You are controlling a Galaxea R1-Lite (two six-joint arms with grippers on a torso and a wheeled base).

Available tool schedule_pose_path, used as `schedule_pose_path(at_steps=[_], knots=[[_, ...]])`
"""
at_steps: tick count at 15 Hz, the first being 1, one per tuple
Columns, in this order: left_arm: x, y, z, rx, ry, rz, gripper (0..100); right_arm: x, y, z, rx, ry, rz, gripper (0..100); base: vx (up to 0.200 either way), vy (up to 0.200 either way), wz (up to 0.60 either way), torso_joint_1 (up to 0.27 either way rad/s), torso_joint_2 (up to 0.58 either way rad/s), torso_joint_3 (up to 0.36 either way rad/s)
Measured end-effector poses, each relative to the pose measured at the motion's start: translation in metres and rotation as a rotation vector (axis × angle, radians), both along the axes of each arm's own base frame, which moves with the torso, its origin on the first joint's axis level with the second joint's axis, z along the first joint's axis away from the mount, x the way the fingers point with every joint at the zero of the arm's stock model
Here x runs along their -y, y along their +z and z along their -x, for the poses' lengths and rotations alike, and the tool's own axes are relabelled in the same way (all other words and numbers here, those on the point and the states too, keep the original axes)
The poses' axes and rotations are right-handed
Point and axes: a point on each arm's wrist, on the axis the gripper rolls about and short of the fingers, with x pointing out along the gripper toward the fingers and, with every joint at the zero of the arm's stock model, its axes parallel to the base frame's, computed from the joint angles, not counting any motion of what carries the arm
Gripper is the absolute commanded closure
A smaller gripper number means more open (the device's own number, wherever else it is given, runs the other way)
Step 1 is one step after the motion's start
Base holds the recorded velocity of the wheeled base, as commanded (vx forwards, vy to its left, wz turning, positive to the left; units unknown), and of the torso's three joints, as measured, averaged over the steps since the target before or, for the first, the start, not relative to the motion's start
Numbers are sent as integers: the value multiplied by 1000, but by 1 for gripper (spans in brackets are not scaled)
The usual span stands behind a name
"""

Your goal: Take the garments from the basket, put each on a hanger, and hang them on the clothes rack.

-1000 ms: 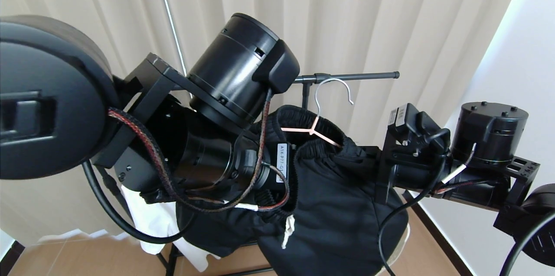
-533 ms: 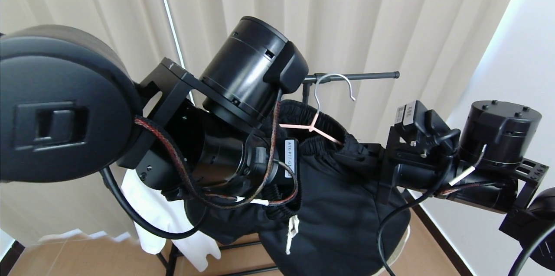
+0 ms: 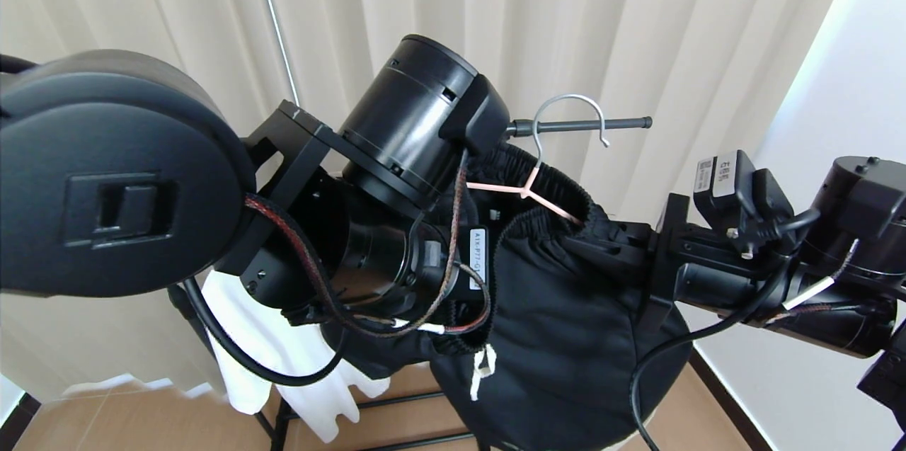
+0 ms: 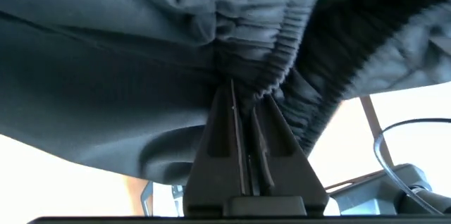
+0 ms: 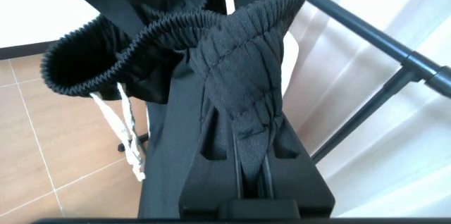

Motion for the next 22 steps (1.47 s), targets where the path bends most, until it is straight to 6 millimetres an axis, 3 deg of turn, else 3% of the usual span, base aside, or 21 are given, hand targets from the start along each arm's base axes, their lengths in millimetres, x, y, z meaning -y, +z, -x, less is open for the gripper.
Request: schedule_pose_path(at_steps=[9, 14, 22], knots=[[-4, 5, 5, 35, 5, -11, 0, 1, 5, 6, 19, 8, -7, 100, 0, 0, 0, 0, 0, 0], [-21, 4, 21, 78, 6, -85, 0, -2, -3, -2, -8, 4, 6, 100, 0, 0, 0, 0, 0, 0], [-51, 3, 32, 205, -75, -134, 0, 2, -11, -12, -37, 3, 17, 100, 0, 0, 0, 0, 0, 0]])
